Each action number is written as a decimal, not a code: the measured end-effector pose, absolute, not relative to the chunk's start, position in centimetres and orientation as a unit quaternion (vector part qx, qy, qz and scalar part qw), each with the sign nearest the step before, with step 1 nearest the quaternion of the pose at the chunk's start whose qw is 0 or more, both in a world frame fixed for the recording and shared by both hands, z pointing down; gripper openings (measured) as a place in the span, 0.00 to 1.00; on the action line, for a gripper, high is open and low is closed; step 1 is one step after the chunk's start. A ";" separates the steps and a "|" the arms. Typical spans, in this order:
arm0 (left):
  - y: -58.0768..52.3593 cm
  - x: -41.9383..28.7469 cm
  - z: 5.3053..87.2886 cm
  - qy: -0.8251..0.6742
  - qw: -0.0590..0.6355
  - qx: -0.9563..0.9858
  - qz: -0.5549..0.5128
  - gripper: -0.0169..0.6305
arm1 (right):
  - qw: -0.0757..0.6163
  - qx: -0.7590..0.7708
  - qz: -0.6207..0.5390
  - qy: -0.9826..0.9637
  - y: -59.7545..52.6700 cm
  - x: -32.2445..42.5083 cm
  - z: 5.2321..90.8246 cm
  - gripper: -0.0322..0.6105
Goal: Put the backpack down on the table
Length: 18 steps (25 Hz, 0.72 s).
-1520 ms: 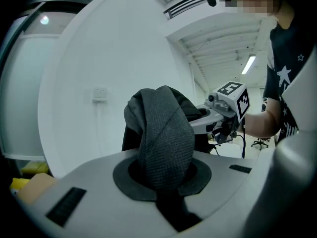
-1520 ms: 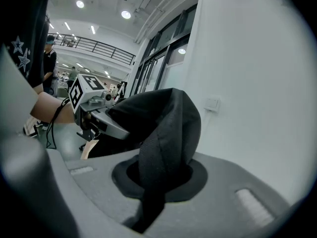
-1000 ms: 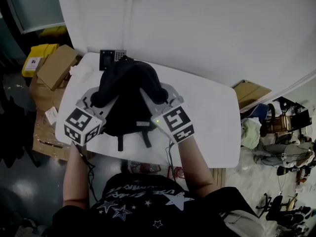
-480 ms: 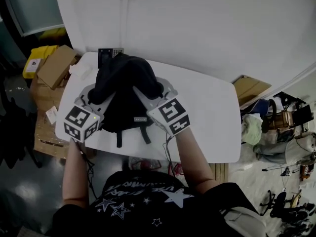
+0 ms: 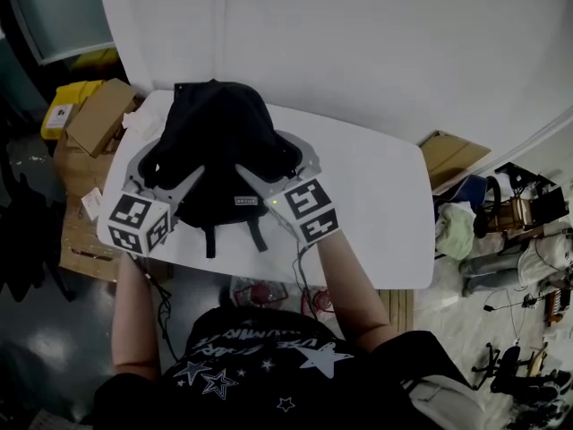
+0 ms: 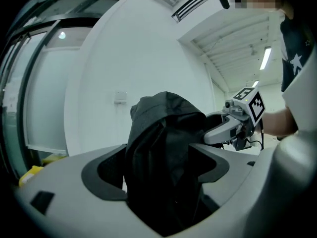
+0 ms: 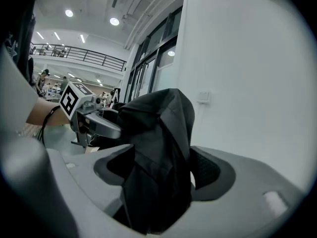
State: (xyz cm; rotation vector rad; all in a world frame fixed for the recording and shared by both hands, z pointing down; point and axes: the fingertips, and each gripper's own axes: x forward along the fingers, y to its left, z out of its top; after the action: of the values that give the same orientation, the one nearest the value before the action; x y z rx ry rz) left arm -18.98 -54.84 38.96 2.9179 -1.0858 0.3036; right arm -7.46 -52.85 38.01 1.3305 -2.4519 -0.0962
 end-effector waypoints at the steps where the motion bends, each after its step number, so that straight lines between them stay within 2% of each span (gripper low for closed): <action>1: -54.6 -19.3 38.9 -0.354 0.007 0.930 0.097 0.59 | 0.171 0.470 -0.038 -0.865 -52.5 -7.4 37.6 0.59; 10: -51.6 -21.0 39.4 -0.393 0.028 0.914 0.094 0.59 | 0.142 0.476 -0.057 -0.866 -49.7 -5.4 36.5 0.58; 18: -49.1 -21.5 39.2 -0.441 0.019 0.894 0.078 0.59 | 0.134 0.464 -0.048 -0.875 -47.6 -4.5 36.7 0.58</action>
State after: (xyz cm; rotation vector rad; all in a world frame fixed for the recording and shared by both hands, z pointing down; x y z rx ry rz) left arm -21.48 -49.08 39.23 2.7759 -1.3677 0.2435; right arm -4.53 -47.57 36.68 1.3443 -2.5360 -0.1396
